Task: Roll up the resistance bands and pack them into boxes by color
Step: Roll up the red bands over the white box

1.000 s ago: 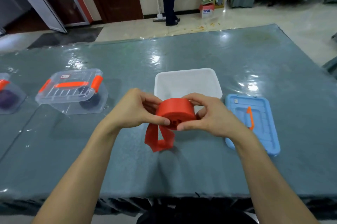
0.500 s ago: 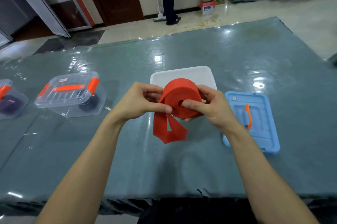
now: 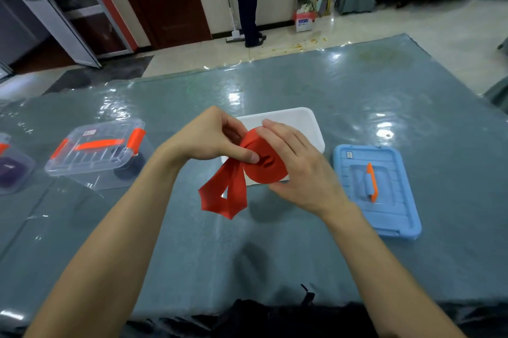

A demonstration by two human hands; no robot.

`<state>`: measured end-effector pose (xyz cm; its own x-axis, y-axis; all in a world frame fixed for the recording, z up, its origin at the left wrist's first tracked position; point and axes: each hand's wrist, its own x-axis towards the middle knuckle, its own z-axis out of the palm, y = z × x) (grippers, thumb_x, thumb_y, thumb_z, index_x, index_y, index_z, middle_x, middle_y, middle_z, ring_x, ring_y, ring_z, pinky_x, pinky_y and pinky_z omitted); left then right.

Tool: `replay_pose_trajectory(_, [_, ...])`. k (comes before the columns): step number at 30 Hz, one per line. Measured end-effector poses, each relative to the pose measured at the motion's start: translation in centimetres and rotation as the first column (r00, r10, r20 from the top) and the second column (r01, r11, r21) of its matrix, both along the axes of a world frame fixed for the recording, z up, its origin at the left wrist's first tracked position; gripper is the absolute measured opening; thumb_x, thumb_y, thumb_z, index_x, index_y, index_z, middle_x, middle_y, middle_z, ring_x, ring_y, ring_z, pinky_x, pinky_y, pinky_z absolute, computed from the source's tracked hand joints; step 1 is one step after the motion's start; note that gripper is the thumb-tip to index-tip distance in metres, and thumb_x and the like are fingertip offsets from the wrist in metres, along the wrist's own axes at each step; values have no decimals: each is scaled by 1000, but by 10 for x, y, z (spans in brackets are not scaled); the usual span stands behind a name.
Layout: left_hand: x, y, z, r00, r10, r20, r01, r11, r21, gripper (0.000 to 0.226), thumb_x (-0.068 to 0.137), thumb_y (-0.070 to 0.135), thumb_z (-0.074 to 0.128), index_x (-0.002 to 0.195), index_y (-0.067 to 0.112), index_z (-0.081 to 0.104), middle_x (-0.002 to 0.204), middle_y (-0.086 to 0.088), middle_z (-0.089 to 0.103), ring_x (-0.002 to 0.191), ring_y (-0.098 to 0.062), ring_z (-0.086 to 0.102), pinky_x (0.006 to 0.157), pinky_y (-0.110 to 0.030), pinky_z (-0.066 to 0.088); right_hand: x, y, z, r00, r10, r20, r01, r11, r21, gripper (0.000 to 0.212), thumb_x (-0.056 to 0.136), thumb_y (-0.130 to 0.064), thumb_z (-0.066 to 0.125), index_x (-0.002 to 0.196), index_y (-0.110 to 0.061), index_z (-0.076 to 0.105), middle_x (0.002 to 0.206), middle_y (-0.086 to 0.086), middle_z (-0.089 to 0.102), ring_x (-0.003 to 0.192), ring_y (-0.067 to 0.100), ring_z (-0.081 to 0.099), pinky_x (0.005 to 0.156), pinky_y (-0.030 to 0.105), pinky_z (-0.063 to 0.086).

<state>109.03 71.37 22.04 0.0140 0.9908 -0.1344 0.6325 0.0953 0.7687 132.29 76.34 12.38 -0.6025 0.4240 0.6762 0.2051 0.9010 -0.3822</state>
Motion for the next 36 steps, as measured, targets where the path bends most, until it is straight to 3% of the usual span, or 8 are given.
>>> replay_pose_trajectory(3, [-13, -1, -9, 993, -39, 115, 42, 999, -21, 53, 66, 39, 102, 112, 22, 83, 105, -9, 83, 100, -25, 80, 100, -45, 64, -1, 8, -6, 996, -53, -66, 56, 997, 44, 77, 84, -27, 81, 154, -12, 53, 159, 5, 51, 144, 28, 52, 117, 40, 48])
replay_pose_trajectory(6, [-28, -18, -53, 950, -25, 311, 60, 993, -105, 64, 76, 12, 92, 136, 13, 69, 126, -11, 77, 119, -20, 71, 112, -42, 56, 6, 15, -11, 983, -160, -88, 159, 987, -18, 90, 73, -23, 88, 155, -13, 51, 160, 3, 51, 144, 26, 52, 119, 36, 46])
replay_pose_trajectory(12, [-14, -48, -153, 951, 25, 309, 9, 994, -109, 76, 70, -29, 66, 139, 2, 67, 143, -12, 71, 139, -19, 64, 125, -38, 44, 17, 25, -8, 949, -274, -156, 265, 961, -77, 90, 76, -40, 86, 154, -13, 51, 159, 4, 53, 143, 27, 55, 118, 34, 46])
replay_pose_trajectory(16, [-13, -48, -172, 959, 121, 255, -111, 992, -52, 71, 70, -26, 78, 130, 11, 72, 130, -2, 78, 130, -19, 70, 117, -40, 52, 19, 28, -11, 931, -325, -168, 312, 945, -99, 98, 67, -30, 91, 154, -12, 50, 156, 4, 55, 142, 28, 56, 116, 36, 49])
replay_pose_trajectory(23, [-24, -65, -169, 916, 292, 276, -323, 944, 71, 33, 83, -11, 87, 108, -1, 67, 111, -22, 79, 113, -38, 76, 108, -48, 59, 24, 31, -17, 876, -446, -183, 422, 893, -156, 100, 63, -32, 90, 153, -14, 51, 149, 3, 57, 133, 24, 59, 110, 27, 47])
replay_pose_trajectory(27, [-25, -71, -166, 850, 510, 131, -526, 809, 263, 28, 87, 10, 90, 92, 21, 65, 84, 2, 75, 82, -23, 74, 75, -41, 65, 26, 26, -25, 859, -482, -171, 454, 873, -179, 100, 62, -33, 91, 152, -16, 51, 147, 0, 57, 129, 22, 59, 106, 23, 46])
replay_pose_trajectory(31, [-33, -73, -164, 715, 685, 141, -667, 608, 431, 24, 92, 17, 75, 87, 26, 53, 70, 6, 61, 54, -28, 65, 43, -48, 59, 29, 26, -29, 854, -490, -175, 462, 869, -179, 100, 64, -36, 91, 153, -16, 50, 148, 2, 57, 131, 24, 58, 109, 24, 45])
replay_pose_trajectory(36, [-45, -77, -166, 686, 727, 26, -657, 603, 453, 30, 90, 11, 69, 109, 28, 55, 81, 7, 56, 72, -32, 62, 62, -56, 60, 24, 22, -27, 888, -423, -180, 410, 906, -102, 101, 63, -28, 90, 155, -12, 50, 152, 4, 55, 137, 26, 55, 116, 26, 42])
